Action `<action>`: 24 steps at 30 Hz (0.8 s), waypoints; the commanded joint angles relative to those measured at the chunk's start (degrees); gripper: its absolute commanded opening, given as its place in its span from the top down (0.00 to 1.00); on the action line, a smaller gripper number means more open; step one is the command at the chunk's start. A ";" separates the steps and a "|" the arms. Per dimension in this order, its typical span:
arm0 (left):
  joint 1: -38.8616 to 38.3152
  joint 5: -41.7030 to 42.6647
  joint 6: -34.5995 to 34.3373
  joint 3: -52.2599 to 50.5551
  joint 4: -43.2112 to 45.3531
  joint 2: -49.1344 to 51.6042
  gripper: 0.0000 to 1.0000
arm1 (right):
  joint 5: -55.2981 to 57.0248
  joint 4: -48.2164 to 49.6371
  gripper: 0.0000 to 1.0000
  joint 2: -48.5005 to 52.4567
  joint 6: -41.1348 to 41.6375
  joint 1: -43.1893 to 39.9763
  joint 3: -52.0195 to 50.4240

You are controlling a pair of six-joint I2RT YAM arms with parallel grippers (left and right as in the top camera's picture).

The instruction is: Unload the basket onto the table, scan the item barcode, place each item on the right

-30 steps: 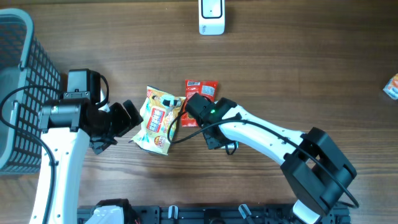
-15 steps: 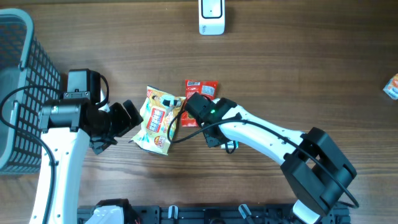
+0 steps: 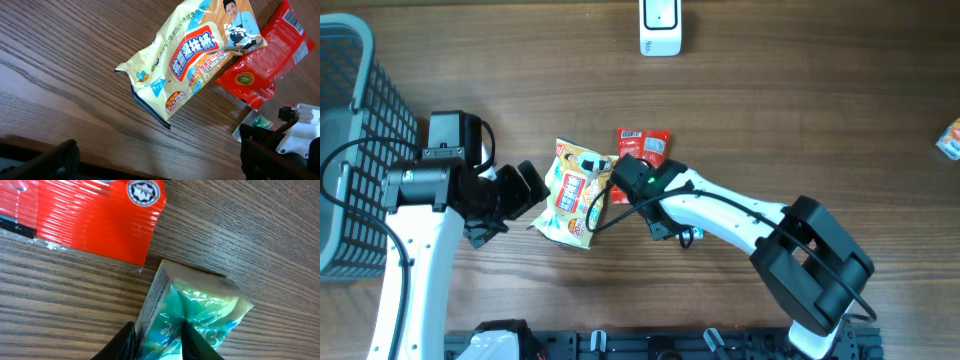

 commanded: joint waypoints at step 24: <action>-0.15 0.66 -0.55 -0.15 0.02 0.00 0.00 | -64.13 -9.84 0.96 -6.91 -38.42 -28.74 6.80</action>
